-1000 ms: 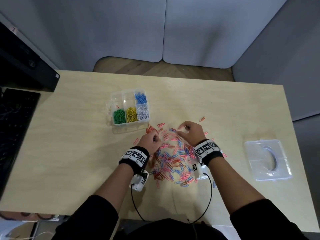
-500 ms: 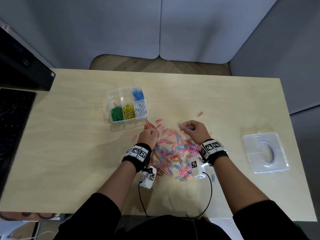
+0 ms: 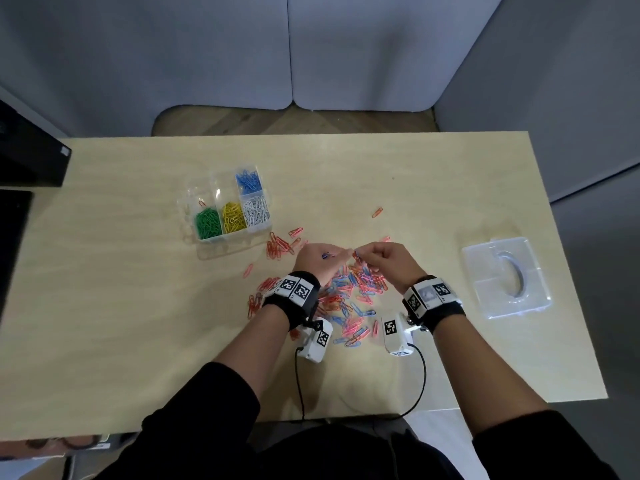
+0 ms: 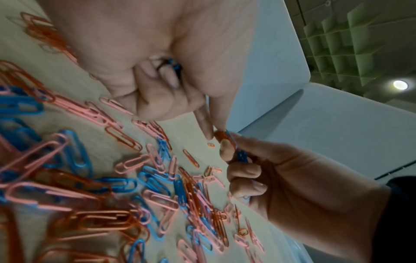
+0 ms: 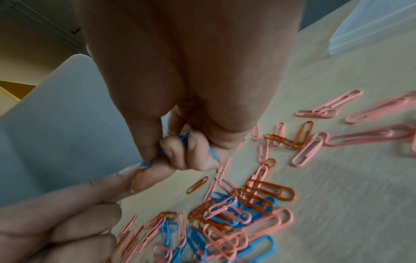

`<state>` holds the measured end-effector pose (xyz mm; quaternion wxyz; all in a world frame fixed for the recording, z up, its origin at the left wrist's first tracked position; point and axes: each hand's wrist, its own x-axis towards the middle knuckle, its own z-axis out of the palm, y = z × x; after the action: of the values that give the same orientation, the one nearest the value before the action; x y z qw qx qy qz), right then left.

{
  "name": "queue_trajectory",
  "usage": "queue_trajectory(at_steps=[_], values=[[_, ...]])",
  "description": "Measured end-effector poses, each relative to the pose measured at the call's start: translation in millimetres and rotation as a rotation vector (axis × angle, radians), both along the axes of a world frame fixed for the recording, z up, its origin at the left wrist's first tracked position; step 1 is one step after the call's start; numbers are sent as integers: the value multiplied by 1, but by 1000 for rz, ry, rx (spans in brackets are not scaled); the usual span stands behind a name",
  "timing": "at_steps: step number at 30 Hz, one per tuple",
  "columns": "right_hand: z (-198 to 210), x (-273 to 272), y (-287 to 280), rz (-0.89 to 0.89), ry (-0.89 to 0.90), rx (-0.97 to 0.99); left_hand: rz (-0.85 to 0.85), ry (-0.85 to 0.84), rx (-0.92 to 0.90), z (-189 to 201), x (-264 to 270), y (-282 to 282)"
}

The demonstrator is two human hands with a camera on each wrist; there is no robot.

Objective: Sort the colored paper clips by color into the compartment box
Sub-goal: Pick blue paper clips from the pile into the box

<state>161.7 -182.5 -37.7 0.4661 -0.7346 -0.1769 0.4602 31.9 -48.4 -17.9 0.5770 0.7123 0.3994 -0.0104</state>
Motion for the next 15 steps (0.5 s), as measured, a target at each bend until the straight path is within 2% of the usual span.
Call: queue_trajectory(at_steps=[4, 7, 12, 15], values=[[2, -1, -3, 10, -72, -1, 59, -18, 11, -3, 1, -4], [-3, 1, -7, -79, -113, -44, 86, -12, 75, 1, -2, 0], [-2, -11, -7, -234, 130, -3, 220, 53, 219, -2, -10, 14], [6, -19, -6, -252, 284, 3, 213, 60, 299, -2, -14, 16]])
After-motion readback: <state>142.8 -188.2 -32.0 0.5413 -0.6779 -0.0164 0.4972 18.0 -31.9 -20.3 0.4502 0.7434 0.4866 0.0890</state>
